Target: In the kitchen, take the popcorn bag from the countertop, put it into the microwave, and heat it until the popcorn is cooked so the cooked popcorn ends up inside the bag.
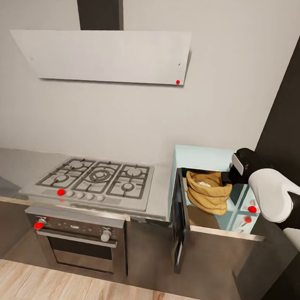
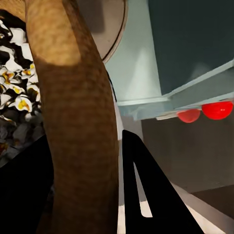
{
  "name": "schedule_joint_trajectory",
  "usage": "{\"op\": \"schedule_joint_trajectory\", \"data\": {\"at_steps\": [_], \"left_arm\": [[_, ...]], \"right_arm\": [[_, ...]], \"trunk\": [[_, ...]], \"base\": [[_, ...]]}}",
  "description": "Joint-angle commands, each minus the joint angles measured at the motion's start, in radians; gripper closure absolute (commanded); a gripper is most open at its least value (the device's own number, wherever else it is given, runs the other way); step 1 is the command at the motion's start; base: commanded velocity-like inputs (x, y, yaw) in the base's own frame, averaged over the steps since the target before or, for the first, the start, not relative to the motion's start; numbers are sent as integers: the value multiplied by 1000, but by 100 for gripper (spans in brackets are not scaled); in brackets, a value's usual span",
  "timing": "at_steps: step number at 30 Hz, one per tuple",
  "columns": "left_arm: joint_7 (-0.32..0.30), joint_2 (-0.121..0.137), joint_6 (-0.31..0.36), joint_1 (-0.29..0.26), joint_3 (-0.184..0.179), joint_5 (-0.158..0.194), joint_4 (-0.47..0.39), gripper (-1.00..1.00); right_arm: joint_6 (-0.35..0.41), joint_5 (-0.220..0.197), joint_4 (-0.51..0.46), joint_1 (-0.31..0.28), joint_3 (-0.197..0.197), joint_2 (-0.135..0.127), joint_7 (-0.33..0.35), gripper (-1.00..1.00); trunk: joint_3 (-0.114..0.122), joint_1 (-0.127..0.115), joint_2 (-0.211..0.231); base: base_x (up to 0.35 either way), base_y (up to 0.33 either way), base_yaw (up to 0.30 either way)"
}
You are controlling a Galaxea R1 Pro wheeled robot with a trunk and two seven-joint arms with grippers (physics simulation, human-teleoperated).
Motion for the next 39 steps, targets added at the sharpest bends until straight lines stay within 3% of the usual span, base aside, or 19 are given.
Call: {"op": "schedule_joint_trajectory", "data": {"at_steps": [1,13,29,30,39], "left_arm": [[1,0,-2,0,0,4,0,-100],[1,0,-2,0,0,3,0,-100],[1,0,-2,0,0,3,0,-100],[1,0,-2,0,0,3,0,-100],[0,0,-2,0,-1,2,0,-100]], "right_arm": [[3,19,-12,-1,15,10,-2,100],[3,20,-11,-1,15,8,-3,100],[3,21,-12,-1,16,8,-5,100],[3,21,-12,-1,16,8,-5,-100],[3,26,-25,-1,15,8,4,-100]], "trunk": [[-1,0,0],[-1,0,0],[-1,0,0],[-1,0,0],[-1,0,0]], "base": [[2,0,0],[208,0,0],[7,0,0],[0,0,0],[0,0,0]]}}
